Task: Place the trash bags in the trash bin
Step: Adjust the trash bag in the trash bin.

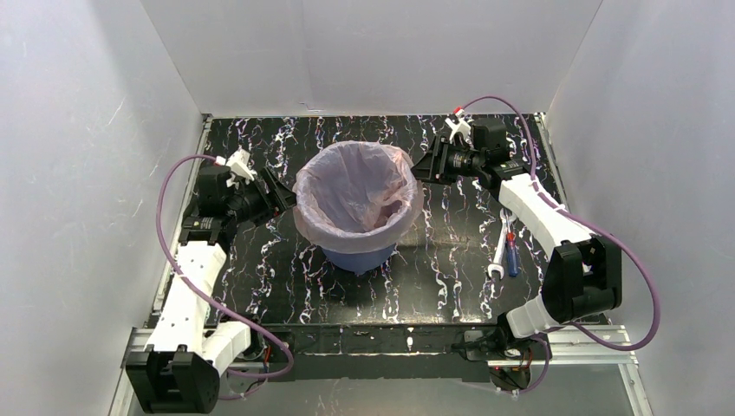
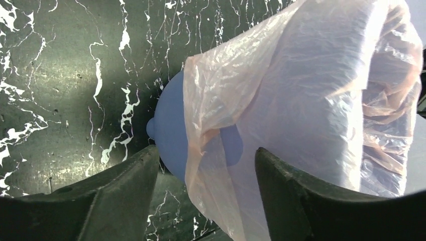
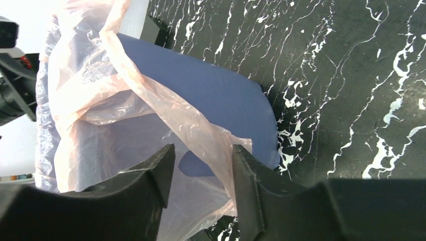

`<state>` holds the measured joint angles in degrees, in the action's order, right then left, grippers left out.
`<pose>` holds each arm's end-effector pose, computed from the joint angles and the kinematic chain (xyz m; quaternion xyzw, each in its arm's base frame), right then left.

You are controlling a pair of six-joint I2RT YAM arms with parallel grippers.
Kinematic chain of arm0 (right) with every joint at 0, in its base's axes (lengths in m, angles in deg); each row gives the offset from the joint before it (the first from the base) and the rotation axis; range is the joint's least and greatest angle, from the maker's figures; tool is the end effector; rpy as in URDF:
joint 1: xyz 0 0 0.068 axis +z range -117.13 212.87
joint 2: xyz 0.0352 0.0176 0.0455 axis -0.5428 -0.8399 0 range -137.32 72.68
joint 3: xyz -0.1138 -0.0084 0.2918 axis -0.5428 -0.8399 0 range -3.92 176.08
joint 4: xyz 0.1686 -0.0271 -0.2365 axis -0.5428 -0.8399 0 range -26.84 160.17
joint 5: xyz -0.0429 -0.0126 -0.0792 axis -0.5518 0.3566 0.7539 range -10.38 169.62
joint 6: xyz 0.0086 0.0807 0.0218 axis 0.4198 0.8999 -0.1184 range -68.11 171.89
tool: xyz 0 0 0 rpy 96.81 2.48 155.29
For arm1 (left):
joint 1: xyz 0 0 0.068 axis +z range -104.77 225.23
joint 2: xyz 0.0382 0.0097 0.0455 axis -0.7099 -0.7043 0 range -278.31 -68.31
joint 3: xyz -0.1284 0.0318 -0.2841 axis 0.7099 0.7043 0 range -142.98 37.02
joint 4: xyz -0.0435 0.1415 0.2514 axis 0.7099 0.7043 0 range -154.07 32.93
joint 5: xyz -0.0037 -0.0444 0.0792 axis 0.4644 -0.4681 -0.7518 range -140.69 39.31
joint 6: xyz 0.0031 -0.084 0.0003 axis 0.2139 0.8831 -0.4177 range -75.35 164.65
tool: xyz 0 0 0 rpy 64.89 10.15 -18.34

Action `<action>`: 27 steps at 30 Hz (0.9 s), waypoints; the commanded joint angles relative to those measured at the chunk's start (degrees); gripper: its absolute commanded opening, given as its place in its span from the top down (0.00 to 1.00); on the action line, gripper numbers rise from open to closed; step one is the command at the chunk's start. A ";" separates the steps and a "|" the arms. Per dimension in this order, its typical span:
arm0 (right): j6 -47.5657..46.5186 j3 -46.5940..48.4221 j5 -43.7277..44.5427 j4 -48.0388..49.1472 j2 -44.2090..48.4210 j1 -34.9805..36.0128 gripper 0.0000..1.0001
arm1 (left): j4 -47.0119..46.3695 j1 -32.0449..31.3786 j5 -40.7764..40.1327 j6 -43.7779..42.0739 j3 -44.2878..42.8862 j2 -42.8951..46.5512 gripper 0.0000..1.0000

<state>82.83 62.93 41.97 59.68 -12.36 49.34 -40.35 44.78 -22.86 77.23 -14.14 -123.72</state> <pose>0.3628 0.1541 0.3251 -0.0607 0.8285 0.4481 0.3304 0.2498 -0.0362 0.3392 -0.1112 0.8337 -0.3398 0.4209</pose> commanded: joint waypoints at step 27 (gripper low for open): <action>0.69 -2.15 -1.24 -0.93 -5.27 0.36 0.87 | -9.97 0.18 9.63 -1.73 8.82 -9.96 1.00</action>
<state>84.51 59.59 43.13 59.66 -16.03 49.39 -49.77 44.76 -15.06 76.20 -6.31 -133.89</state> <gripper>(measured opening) 0.110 0.009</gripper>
